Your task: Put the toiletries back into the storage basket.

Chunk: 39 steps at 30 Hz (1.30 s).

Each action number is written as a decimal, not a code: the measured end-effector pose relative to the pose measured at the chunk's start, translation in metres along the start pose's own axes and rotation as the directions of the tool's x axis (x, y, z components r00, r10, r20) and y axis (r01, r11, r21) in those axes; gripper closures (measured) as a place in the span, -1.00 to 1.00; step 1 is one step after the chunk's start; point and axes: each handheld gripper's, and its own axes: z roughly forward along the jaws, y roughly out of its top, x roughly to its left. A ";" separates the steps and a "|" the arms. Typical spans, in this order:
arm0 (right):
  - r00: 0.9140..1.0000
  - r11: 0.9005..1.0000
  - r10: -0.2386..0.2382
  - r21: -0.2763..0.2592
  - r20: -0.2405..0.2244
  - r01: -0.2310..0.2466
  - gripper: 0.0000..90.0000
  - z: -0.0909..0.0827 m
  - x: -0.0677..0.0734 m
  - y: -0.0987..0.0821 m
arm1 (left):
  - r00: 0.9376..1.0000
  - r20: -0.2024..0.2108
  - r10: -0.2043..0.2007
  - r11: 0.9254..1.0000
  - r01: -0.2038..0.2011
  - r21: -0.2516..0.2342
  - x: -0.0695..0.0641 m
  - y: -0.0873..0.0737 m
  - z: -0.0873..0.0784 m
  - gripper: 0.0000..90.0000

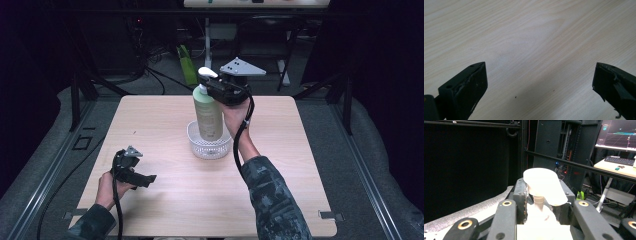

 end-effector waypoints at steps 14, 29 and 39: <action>1.000 0.999 0.024 0.034 0.012 -0.024 0.50 0.007 -0.005 -0.022 | 1.000 0.002 0.003 1.000 -0.003 0.000 0.000 0.000 0.000 -1.00; 0.999 0.997 0.047 0.058 0.017 -0.048 0.50 0.011 -0.006 -0.049 | 1.000 0.005 0.006 1.000 -0.006 -0.001 0.000 0.000 0.000 -1.00; 0.998 0.997 0.050 0.061 0.031 -0.052 0.50 0.012 -0.005 -0.065 | 1.000 0.004 0.013 1.000 -0.013 0.000 -0.002 0.000 0.000 -1.00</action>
